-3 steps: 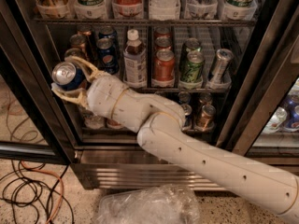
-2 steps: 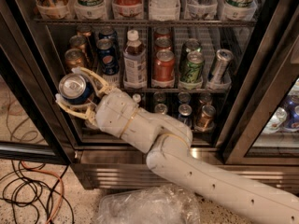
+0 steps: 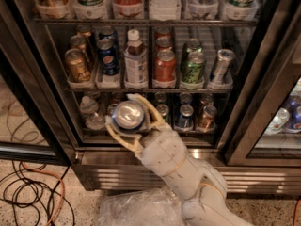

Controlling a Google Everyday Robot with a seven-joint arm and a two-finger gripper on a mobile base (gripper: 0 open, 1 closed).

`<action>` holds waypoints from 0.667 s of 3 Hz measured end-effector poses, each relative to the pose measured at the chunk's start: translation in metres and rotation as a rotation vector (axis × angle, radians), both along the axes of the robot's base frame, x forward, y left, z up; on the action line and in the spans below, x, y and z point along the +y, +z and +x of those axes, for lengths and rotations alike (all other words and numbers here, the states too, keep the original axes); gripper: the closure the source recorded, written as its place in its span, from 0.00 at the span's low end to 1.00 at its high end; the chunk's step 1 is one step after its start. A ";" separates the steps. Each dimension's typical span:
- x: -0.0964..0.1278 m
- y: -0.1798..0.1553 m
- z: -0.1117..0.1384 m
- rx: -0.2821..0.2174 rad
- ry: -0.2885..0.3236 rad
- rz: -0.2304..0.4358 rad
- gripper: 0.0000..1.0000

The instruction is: Pick pepsi can from middle shelf of fridge

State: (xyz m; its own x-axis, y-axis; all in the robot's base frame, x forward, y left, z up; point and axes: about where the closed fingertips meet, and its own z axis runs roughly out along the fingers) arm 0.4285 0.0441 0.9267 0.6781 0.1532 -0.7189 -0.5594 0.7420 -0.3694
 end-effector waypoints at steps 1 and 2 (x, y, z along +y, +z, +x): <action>-0.009 0.003 -0.003 -0.016 -0.027 0.006 1.00; -0.009 0.003 -0.003 -0.016 -0.027 0.006 1.00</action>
Offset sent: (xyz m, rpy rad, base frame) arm -0.0036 -0.0138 0.0028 0.0112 -0.0200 -0.0378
